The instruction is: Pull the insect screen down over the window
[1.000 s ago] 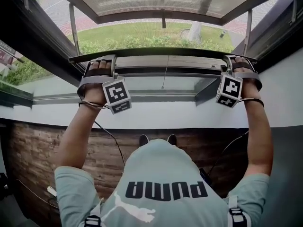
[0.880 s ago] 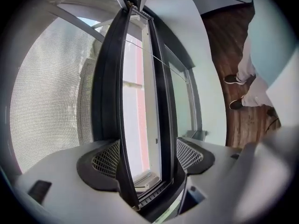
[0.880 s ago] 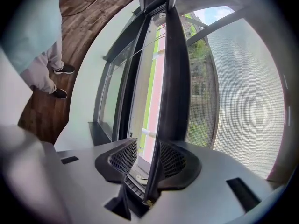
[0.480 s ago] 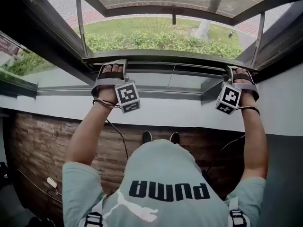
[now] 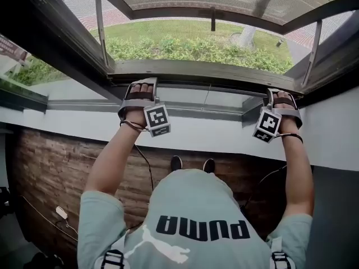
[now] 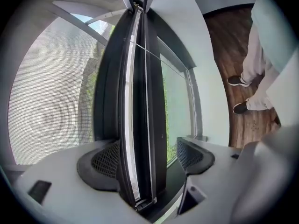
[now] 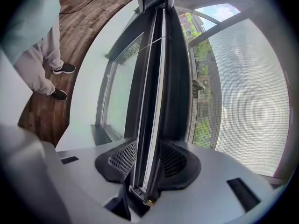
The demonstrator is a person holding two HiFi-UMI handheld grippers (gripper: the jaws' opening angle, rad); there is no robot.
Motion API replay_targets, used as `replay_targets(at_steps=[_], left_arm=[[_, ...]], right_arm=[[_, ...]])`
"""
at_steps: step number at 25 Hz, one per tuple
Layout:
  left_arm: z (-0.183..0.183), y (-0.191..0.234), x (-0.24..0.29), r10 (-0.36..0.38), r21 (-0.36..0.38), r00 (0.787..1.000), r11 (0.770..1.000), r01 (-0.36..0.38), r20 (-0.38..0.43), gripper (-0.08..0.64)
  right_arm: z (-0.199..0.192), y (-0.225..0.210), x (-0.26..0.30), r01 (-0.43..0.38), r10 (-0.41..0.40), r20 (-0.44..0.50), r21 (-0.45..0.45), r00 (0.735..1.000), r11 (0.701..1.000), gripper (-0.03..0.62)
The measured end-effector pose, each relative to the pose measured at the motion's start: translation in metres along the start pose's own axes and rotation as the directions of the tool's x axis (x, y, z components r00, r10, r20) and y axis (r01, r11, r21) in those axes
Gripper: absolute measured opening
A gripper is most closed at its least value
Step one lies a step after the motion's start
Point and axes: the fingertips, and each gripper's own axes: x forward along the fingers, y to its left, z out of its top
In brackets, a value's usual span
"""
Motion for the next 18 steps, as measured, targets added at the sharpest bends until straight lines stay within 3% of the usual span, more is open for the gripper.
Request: replay_targets(at_steps=[6,12,18], left_arm=[[-0.003,0.000,0.008,0.045,0.042,0.998,0.998,-0.048,0.051,0.368],[-0.006,-0.001,0.010,0.074,0.034,0.996,0.997,-0.076,0.042,0.368],[0.002,-0.015,0.017,0.021,-0.004,0.999,1.000,-0.021,0.036,0.368]], right_arm=[[0.002,0.002,0.003,-0.019,0.019,-0.004,-0.030,1.000,0.999,0.150],[0.008,0.000,0.000,-0.006,0.005,0.031,0.021,0.999,1.000,0.150],[0.007,0.016,0.012,-0.046,0.046,0.007,0.012,0.999,0.999,0.149]])
